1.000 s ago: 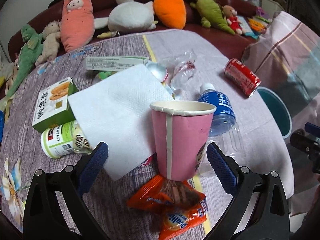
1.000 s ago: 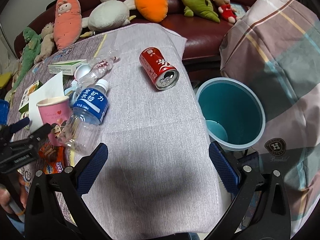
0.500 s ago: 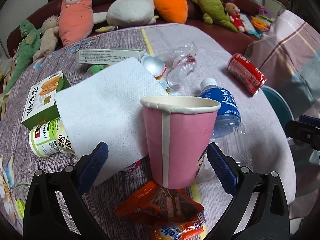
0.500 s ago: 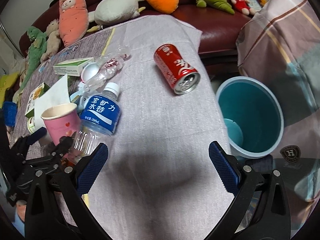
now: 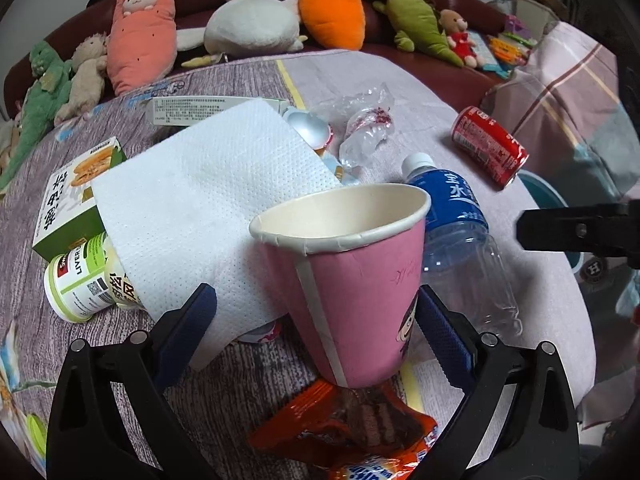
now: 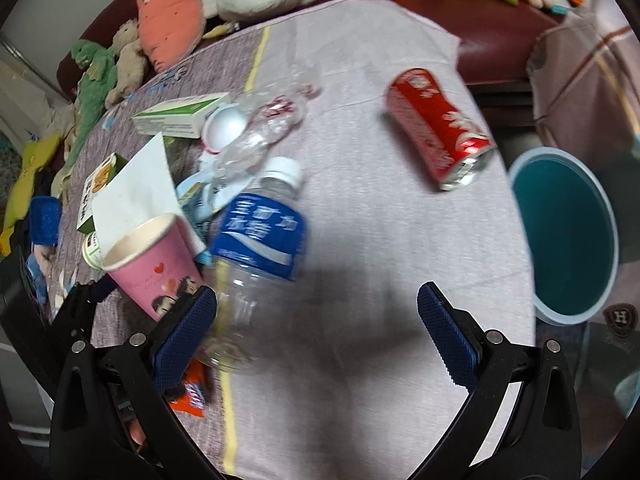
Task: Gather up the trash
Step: 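Grasp the pink paper cup with the left tool while the right tool grasps the blue-labelled water bottle, then carry the bottle and cup to the teal bin and release both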
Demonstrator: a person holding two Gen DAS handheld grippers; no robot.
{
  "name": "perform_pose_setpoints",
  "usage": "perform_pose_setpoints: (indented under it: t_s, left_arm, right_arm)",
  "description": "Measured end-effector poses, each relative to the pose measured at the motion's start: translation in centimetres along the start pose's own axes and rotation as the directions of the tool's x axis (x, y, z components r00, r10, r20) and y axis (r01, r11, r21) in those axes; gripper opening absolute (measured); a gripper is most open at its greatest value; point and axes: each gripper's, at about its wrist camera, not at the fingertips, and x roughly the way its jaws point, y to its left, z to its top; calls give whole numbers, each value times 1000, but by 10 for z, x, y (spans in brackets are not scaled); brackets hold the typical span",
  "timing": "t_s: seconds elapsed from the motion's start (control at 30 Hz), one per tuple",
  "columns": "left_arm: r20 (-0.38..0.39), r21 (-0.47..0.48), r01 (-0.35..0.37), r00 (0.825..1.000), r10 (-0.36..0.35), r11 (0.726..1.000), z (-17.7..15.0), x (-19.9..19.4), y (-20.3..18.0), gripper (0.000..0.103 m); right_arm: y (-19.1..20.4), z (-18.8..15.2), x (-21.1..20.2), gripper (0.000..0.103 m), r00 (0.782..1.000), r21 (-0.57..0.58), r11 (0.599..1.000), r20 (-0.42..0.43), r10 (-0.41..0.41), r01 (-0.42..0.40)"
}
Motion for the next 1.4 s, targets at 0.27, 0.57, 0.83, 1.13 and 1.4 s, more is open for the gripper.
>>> perform_pose_setpoints:
  t_s: [0.27, 0.57, 0.83, 1.13, 1.4]
  left_arm:
    - [19, -37, 122, 992, -122, 992, -5, -8, 17, 65]
    - [26, -75, 153, 988, -151, 985, -8, -13, 25, 63]
    - [2, -43, 106, 994, -106, 993, 0, -17, 5, 61]
    - [8, -40, 150, 989, -150, 988, 10, -33, -13, 60]
    - [-3, 24, 187, 982, -187, 982, 22, -49, -44, 60]
  right_arm:
    - [20, 12, 28, 91, 997, -18, 999, -67, 48, -49]
    - [23, 15, 57, 66, 982, -7, 991, -135, 130, -132]
    - [-1, -2, 38, 66, 989, -6, 994, -103, 105, -107]
    - [-38, -19, 1, 66, 991, 33, 991, -17, 132, -132]
    - [-72, -26, -31, 66, 987, 73, 986, 75, 142, -147]
